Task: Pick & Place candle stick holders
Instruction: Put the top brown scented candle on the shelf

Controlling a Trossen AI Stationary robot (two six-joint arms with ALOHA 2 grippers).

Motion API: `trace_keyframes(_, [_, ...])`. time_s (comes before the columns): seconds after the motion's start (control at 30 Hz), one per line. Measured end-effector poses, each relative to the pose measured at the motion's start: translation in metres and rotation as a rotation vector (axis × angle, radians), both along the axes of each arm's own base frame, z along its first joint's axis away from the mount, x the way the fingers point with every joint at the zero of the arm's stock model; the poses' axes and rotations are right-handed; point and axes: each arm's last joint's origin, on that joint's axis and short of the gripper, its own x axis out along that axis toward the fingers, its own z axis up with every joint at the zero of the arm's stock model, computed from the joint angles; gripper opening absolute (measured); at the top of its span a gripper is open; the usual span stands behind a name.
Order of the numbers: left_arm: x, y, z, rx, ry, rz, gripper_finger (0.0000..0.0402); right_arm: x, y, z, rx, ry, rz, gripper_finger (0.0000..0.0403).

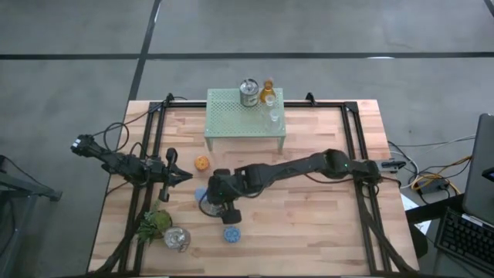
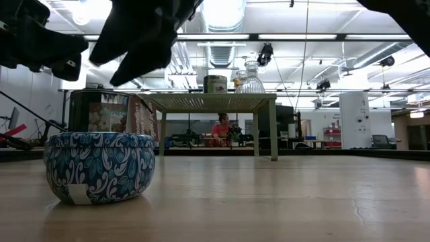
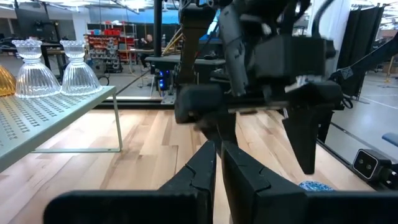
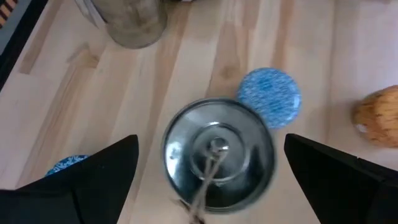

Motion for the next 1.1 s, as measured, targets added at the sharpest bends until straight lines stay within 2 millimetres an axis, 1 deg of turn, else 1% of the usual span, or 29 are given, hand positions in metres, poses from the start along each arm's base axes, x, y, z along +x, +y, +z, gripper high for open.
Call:
trace_keyframes(0.2, [0.0,0.0,0.0,0.0,0.0,0.0,0.003,0.007,0.005,-0.017,-0.001,-0.005,0.016,0.0396])
trace_keyframes(0.27, [0.0,0.0,0.0,0.0,0.0,0.001,0.003,0.008,0.005,-0.019,-0.002,-0.007,0.018,0.0396])
trace_keyframes(0.53, [0.0,0.0,0.0,0.0,-0.001,0.001,0.003,0.011,0.005,-0.021,-0.026,-0.032,0.05,0.0396])
trace_keyframes(0.7, [0.0,0.0,0.0,0.0,-0.001,0.0,0.003,0.012,0.003,-0.017,-0.053,-0.053,0.039,0.0396])
trace_keyframes(0.87, [0.0,0.0,0.0,0.0,-0.001,0.001,0.003,0.012,-0.006,-0.019,-0.039,-0.036,0.007,0.0396])
trace_keyframes(0.97, [0.0,0.0,0.0,0.0,-0.001,0.0,0.003,0.012,-0.006,-0.021,-0.039,-0.033,0.012,0.0396])
trace_keyframes(1.1, [0.0,0.0,0.0,0.0,-0.001,0.0,0.003,0.011,-0.005,-0.025,0.005,-0.024,0.043,0.0396])
